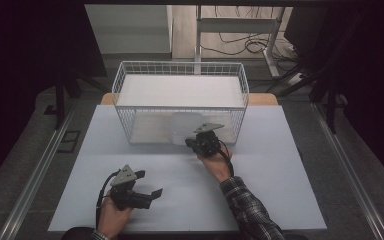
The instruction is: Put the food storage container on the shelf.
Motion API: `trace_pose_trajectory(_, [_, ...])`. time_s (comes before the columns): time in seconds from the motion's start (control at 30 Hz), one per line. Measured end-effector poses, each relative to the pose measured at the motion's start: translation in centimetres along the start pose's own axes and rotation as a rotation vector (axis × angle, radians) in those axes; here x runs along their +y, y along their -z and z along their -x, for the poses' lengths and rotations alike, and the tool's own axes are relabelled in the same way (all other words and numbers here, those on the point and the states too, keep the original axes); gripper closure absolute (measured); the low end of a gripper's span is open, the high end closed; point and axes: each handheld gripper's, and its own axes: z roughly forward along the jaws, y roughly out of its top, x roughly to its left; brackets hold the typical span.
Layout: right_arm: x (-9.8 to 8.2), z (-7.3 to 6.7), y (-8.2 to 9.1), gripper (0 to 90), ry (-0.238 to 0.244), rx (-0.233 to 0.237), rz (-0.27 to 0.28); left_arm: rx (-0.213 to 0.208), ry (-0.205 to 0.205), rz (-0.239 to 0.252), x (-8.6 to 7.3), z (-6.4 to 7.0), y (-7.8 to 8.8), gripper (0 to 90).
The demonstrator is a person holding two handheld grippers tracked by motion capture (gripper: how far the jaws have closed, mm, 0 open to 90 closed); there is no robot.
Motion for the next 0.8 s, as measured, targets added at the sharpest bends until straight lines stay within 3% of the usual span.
trace_pose_trajectory(0.8, [1.0, 1.8, -1.9, 88.4, -0.022, -0.062, -0.001, 0.021, -0.042, 0.0, 0.0, 0.2, 0.0, 4.6])
